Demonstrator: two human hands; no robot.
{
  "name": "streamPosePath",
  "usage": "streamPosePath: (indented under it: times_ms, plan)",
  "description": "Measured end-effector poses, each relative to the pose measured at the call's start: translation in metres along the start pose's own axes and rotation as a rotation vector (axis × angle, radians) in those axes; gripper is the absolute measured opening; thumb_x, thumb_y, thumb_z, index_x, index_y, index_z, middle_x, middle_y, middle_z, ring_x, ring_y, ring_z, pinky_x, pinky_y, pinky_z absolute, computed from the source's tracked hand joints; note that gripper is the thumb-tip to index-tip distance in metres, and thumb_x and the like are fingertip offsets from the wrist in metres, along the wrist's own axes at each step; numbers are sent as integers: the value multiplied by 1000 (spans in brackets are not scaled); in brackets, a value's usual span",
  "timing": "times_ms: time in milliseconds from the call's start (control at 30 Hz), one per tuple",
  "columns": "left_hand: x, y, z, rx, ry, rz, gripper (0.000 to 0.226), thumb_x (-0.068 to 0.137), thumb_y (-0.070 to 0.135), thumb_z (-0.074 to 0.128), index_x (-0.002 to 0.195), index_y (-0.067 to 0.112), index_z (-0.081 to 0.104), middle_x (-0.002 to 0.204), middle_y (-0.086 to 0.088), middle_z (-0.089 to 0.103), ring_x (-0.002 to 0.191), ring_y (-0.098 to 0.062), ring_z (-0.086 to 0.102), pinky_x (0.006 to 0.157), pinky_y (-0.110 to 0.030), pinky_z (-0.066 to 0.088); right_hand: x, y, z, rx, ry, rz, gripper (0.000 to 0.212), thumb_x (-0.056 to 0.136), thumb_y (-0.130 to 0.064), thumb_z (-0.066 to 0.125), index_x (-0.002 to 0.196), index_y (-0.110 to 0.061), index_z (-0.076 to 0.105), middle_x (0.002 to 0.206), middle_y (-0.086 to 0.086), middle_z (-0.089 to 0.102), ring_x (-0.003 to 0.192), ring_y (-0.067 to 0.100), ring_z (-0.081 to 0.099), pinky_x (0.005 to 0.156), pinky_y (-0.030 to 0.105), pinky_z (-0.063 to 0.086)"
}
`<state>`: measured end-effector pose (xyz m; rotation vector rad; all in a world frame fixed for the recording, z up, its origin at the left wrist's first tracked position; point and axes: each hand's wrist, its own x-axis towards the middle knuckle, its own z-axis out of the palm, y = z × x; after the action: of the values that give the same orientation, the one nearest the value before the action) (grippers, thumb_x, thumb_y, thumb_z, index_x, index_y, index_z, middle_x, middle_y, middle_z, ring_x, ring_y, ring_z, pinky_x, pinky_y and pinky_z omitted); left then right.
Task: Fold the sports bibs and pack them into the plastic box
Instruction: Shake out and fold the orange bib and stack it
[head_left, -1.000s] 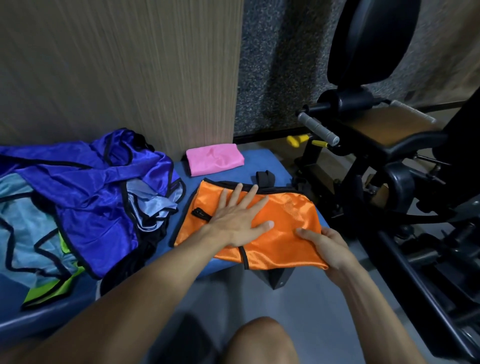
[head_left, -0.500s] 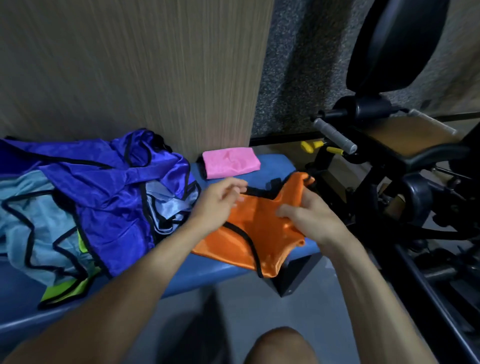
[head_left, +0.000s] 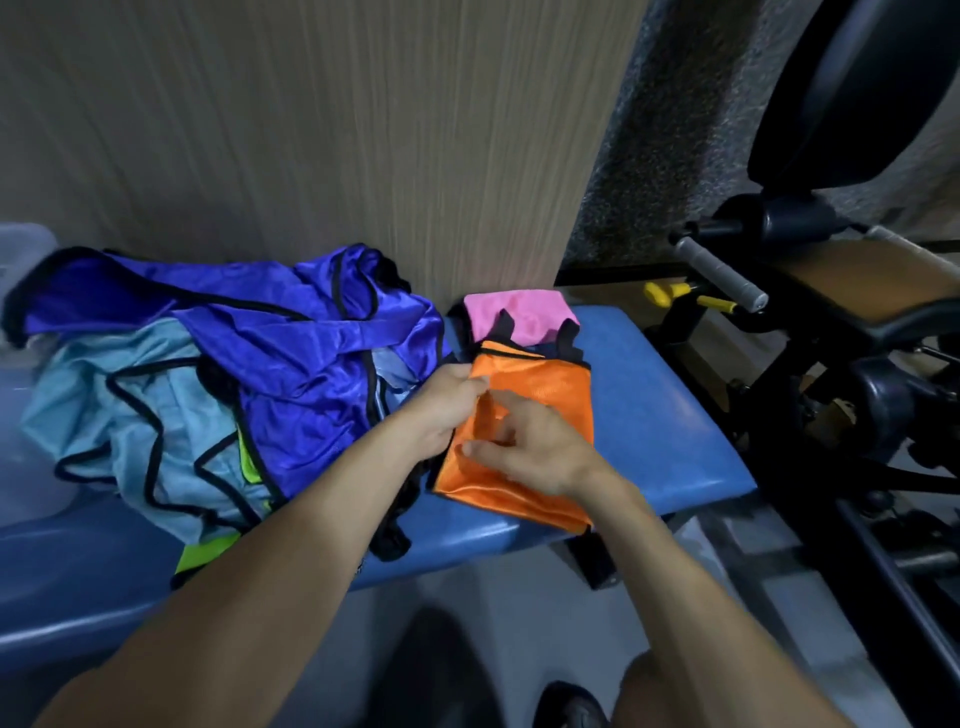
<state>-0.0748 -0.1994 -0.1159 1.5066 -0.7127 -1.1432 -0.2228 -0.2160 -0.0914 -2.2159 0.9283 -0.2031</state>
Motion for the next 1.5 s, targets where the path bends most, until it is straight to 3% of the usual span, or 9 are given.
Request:
streamPosePath:
  times_ms: [167,333,633,833,1033,1167,1300,1400,1500]
  plan:
    - [11,-5,1,105,8,30,24,106,11,47,104,0,68,92,-14,67,84,-26,63,79,-37,51,-41,19,-11,-307,-81,-67,52,72,-58,83,110,-30,61,93,-14,57,87,9,57,78,32,50]
    - [14,-5,8,213,23,74,32,108,21,46,136,15,62,128,-4,68,117,-22,64,106,-42,51,-64,39,-10,-466,58,-194,28,88,-49,69,101,-28,54,82,-15,47,75,11,49,66,35,47]
    - [20,-10,11,427,87,194,39,105,26,54,143,20,57,139,6,59,129,-16,56,112,-37,45,-75,46,-9,-534,136,-324,17,87,-26,55,104,-26,54,90,-9,61,68,22,54,58,41,49]
    - [2,-14,13,654,157,422,11,99,17,64,105,12,70,101,-2,74,98,-14,67,93,-39,55,-79,54,-9,-589,89,-304,21,83,-28,51,104,-26,52,89,-6,59,72,27,57,56,41,47]
    - [-3,-6,13,661,242,329,45,92,21,74,132,13,54,117,-8,68,109,-25,65,85,-29,49,-87,64,-10,-679,140,-361,46,80,-47,67,120,-28,59,122,-5,52,104,21,51,79,37,45]
    - [-20,3,-3,1040,300,687,41,84,18,80,111,17,49,113,-1,50,99,-22,56,76,-38,50,-94,76,-12,-730,74,-287,62,82,-40,57,143,-33,46,148,-3,42,129,24,46,93,43,46]
    - [-45,7,-18,1081,-169,857,19,91,45,70,100,30,63,110,14,52,107,-7,50,95,-37,47,-94,83,-12,-701,121,-312,58,87,-39,44,144,-31,53,147,-3,53,129,22,54,90,40,51]
    - [-50,-6,-27,1188,-454,690,55,85,76,57,125,38,61,139,18,49,131,-4,41,112,-36,38,-93,92,-10,-655,177,-360,50,93,-36,50,142,-33,56,147,-7,55,130,18,55,90,38,52]
    - [-54,-15,-32,1219,-484,653,76,78,80,62,141,40,49,158,16,34,144,-6,28,120,-32,27,-89,94,-9,-613,256,-386,43,93,-29,52,135,-32,62,142,-11,59,126,15,56,90,37,52]
